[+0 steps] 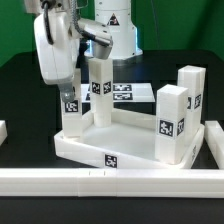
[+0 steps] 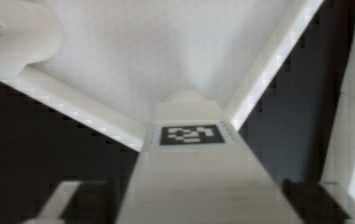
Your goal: Assemble desk
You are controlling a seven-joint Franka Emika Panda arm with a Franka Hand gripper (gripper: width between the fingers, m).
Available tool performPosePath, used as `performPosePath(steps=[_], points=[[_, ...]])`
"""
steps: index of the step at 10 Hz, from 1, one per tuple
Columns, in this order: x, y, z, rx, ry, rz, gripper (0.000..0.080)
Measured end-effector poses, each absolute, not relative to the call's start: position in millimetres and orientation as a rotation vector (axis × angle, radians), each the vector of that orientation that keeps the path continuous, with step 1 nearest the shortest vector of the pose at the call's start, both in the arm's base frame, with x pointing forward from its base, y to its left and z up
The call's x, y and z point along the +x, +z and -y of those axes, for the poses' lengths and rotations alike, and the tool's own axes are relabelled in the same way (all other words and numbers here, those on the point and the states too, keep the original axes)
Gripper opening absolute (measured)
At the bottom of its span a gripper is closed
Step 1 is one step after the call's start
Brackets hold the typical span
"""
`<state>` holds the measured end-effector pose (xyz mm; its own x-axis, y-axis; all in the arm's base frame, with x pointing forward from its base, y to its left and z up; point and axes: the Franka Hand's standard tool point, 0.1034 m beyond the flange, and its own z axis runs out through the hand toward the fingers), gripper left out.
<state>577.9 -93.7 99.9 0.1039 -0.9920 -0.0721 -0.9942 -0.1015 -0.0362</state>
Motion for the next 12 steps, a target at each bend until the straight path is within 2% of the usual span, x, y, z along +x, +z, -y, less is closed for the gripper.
performPosePath(steps=[1,2,3,8,12], points=[[575.9,99.0,92.7,-2.297,0.061,-2.037,0.0573],[574.9,99.3,91.9,-2.359,0.072,-1.969,0.0633],[574.9,100.4,92.0,-2.498,0.06,-1.805,0.0645],[574.6,99.6,92.9,-2.778,0.042,-1.34,0.0648],[574.6,100.2,89.8,-3.043,0.034,-0.782,0.0648]])
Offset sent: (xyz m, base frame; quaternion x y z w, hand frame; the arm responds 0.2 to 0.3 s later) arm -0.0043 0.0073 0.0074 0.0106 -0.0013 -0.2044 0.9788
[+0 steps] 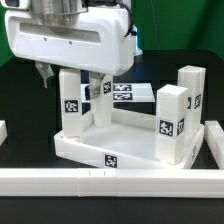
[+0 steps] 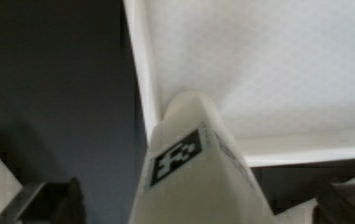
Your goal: Assemble desk
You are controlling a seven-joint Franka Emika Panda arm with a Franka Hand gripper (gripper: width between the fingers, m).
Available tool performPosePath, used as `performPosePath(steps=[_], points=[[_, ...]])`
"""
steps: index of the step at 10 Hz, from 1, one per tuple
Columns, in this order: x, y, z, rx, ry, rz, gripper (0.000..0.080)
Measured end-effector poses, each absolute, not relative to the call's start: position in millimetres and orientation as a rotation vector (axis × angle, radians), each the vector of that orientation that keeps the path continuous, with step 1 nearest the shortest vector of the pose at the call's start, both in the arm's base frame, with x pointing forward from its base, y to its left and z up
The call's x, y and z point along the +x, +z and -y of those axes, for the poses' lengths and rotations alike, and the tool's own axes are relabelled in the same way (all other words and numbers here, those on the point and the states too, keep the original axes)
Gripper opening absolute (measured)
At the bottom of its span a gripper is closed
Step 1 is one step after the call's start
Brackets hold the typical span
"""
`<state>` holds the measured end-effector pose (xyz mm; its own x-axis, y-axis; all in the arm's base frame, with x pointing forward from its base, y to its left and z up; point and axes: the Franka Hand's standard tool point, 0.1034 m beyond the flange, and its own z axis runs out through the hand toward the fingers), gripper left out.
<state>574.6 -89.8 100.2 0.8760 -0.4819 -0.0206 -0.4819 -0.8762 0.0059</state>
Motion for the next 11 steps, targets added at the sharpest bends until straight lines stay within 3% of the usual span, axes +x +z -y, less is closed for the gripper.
performPosePath(steps=[8,10,11], points=[[574.5,101.0,89.1,3.131,-0.035,0.033,0.0648],[574.3,100.6,89.9,3.131,-0.036,0.037,0.0383],[574.2,100.5,90.0,3.131,-0.036,0.052,0.0383]])
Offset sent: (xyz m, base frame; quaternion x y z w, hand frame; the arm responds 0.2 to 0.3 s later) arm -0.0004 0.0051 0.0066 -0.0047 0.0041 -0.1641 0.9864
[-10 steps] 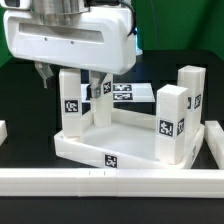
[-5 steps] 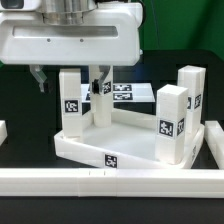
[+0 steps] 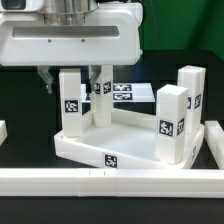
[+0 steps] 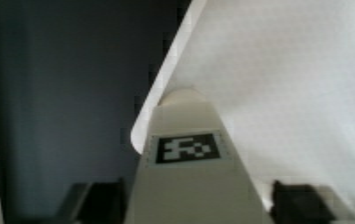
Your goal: Assemble desk
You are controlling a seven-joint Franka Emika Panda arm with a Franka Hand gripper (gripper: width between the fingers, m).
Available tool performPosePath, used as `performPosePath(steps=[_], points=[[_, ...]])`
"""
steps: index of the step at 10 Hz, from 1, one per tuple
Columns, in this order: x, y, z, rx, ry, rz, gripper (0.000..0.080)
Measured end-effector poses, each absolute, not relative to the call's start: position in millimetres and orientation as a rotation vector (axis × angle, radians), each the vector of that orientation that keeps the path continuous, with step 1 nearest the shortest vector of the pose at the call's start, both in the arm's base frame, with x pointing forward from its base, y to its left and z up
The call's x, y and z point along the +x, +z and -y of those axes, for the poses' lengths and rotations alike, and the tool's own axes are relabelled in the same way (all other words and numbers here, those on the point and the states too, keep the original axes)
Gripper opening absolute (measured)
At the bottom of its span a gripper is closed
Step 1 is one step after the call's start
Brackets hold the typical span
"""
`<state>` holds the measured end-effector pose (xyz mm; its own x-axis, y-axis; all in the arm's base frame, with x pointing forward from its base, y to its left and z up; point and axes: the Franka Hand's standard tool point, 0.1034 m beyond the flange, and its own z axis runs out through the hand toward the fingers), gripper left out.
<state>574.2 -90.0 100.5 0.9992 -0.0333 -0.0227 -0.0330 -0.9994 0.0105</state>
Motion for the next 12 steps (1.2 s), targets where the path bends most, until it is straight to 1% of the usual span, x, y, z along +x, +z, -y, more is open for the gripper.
performPosePath(steps=[1,3,4,5,8,12], points=[[574.2,100.5,90.0,3.13,-0.036,0.075,0.0288],[574.2,100.5,89.9,3.13,-0.036,0.082,0.0288],[574.1,100.4,89.7,3.125,-0.035,0.211,0.0288],[573.7,100.4,90.0,3.113,-0.034,0.457,0.0288],[573.3,99.3,88.1,3.03,-0.032,1.001,0.0288],[576.2,98.6,87.2,2.77,-0.062,1.6,0.0289]])
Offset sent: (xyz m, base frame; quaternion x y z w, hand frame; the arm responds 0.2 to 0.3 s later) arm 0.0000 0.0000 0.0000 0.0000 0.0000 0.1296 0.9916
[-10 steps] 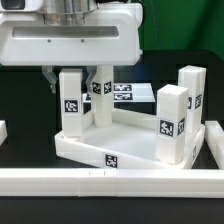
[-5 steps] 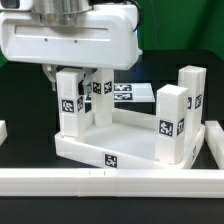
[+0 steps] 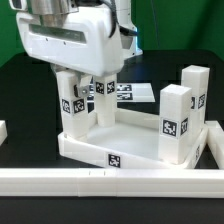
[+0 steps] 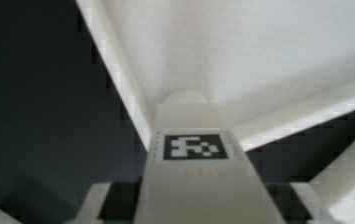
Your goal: Assemble desk
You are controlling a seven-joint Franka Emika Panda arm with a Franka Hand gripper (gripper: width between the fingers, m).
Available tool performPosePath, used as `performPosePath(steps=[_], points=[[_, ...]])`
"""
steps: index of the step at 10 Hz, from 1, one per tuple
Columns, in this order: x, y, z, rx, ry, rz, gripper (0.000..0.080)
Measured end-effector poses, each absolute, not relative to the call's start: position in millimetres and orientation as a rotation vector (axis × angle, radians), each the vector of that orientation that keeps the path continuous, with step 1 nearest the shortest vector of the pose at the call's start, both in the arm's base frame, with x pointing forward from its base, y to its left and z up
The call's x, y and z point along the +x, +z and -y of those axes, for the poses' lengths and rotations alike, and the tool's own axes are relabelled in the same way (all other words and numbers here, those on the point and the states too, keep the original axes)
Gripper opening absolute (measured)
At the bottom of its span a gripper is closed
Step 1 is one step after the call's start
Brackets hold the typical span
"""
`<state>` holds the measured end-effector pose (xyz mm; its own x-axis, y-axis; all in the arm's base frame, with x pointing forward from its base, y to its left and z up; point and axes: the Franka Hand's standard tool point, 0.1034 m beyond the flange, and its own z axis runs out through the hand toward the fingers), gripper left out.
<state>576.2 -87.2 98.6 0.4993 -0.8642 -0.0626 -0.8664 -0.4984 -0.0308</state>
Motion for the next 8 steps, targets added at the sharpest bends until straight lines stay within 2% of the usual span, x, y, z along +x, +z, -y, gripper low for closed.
performPosePath(steps=[6,8], points=[[579.6,98.7,85.6,-2.339,0.087,-2.025,0.029],[579.7,98.7,85.4,-2.344,0.085,-2.021,0.029]])
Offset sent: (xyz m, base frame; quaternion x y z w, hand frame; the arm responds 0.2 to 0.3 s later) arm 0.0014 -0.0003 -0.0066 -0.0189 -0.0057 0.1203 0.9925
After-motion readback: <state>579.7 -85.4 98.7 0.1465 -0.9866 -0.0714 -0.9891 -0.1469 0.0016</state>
